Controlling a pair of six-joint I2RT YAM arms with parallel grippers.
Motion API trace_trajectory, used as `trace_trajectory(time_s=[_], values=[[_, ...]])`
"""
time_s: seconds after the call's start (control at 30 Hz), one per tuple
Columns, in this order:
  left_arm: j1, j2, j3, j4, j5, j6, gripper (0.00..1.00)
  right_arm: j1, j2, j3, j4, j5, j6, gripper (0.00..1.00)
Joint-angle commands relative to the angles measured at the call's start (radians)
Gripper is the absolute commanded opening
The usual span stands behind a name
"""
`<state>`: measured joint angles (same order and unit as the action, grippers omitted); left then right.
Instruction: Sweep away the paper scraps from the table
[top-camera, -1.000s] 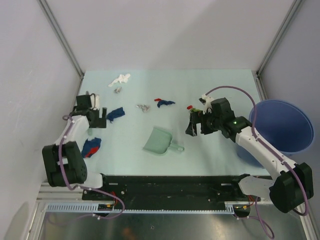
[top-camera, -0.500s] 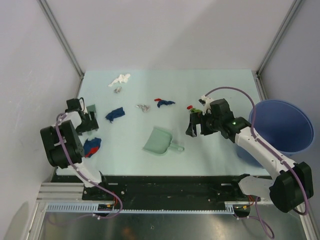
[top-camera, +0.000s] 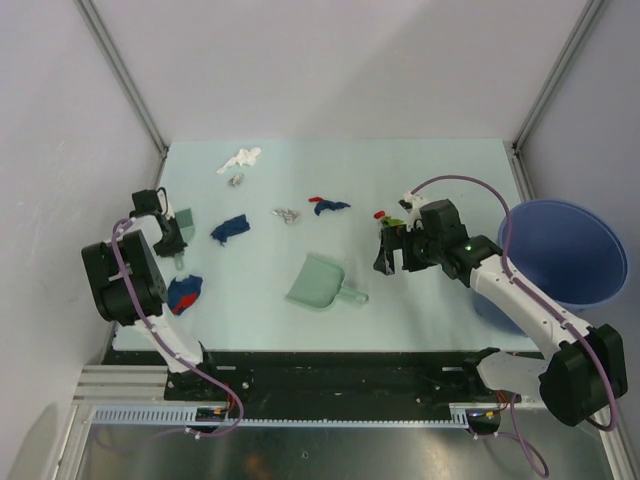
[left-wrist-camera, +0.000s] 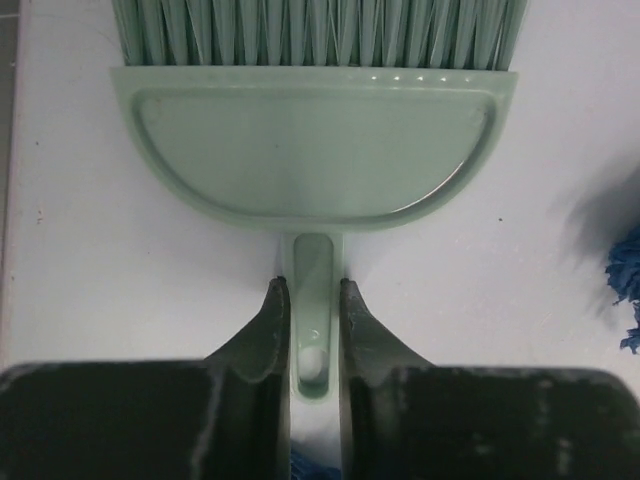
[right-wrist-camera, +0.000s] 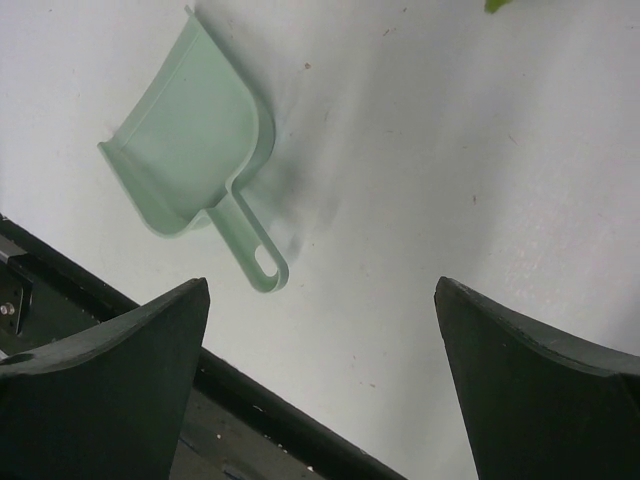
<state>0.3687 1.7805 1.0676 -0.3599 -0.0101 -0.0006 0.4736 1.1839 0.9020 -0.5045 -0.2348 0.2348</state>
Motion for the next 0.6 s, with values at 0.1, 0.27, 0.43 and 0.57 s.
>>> trace_trajectory(time_s=[0.1,0.27,0.43,0.57], values=[[0.001,-0.022,0.003,-0.047,0.05,0.068,0.03,-0.003,-0.059,-0.005,0.011,0.023,0.008,1.0],[-0.019,-0.15,0.026,-0.047,0.076,0.109,0.01,-0.003,-0.081,-0.005,0.011,0.026,0.014,1.0],[-0.039,-0.246,0.028,-0.048,0.09,0.14,0.01,-0.001,-0.104,-0.005,0.024,0.023,0.023,1.0],[-0.134,-0.352,0.011,-0.051,0.128,0.212,0.01,0.0,-0.11,-0.005,0.069,0.005,0.063,1.0]])
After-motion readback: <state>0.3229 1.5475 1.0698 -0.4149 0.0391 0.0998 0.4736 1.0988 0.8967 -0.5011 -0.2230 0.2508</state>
